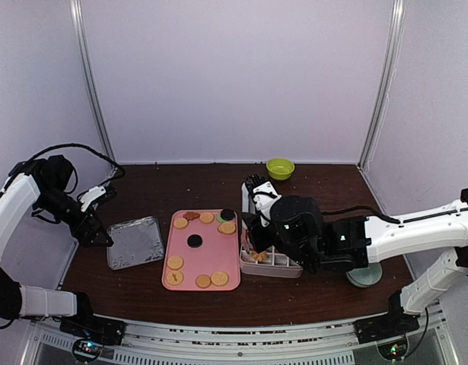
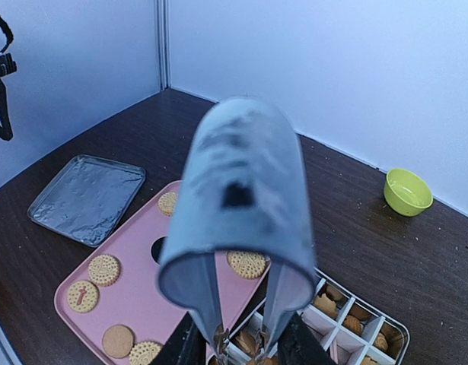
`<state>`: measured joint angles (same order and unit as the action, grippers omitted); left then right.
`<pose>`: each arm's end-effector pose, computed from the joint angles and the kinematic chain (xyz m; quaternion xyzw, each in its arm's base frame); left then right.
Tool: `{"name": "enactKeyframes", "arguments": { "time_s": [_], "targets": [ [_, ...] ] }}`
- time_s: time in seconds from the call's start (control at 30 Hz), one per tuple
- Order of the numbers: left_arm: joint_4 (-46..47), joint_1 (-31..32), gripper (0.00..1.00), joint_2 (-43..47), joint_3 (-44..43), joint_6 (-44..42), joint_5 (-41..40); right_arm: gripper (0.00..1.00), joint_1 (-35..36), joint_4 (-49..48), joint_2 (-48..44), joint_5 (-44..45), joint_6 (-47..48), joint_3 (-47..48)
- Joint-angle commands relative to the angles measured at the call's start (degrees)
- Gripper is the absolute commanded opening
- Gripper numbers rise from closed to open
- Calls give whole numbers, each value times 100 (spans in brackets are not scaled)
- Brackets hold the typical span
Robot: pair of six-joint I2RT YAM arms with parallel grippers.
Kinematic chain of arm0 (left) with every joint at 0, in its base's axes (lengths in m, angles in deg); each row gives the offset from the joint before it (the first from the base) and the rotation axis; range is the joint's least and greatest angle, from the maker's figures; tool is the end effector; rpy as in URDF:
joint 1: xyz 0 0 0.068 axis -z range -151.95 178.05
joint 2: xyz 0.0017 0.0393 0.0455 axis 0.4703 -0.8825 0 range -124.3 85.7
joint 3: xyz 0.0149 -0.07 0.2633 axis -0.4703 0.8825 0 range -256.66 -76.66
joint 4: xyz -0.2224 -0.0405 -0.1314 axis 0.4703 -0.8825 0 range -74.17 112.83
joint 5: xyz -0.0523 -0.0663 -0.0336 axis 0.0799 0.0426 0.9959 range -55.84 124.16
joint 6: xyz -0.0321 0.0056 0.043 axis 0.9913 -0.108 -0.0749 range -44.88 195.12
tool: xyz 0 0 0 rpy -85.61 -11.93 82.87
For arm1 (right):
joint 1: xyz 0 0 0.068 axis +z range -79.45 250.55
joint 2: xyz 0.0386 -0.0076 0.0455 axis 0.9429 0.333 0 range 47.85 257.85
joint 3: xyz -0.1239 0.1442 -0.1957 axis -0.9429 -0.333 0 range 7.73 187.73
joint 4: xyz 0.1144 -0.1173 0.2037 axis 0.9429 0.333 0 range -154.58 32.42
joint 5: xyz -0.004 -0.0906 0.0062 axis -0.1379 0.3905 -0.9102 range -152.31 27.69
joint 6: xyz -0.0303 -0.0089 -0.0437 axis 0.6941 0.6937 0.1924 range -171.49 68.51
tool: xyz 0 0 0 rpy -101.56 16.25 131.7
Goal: Pack the cookies
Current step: Place the fake cookies in the empty pocket of the box, then adjust the fake cookies in the empty pocket of the box.
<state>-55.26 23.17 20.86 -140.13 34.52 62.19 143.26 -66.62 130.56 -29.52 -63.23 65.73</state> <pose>0.1742 -0.0019 0.3029 0.3174 0.9128 -0.1879 0.1753 0.1166 0.3094 0.2874 -0.2702 0.7675 0.1834 0.5516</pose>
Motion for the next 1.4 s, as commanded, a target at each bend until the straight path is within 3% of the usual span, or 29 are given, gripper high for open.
{"name": "enactKeyframes", "arguments": {
  "time_s": [0.0, 0.77, 1.13, 1.37],
  "targets": [
    [12, -43, 96, 97, -60, -62, -12, 32, -20, -174, 67, 16, -3, 87],
    [13, -41, 96, 85, -82, -45, 31, 31, -12, 21, -1020, 19, -728, -986],
    [-5, -47, 96, 109, -87, -44, 48, 32, -83, 68, -1347, 6, -636, -759],
    [-5, -47, 96, 125, -91, -54, 27, 32, -282, -70, -785, -103, -449, -327]
  ]
}}
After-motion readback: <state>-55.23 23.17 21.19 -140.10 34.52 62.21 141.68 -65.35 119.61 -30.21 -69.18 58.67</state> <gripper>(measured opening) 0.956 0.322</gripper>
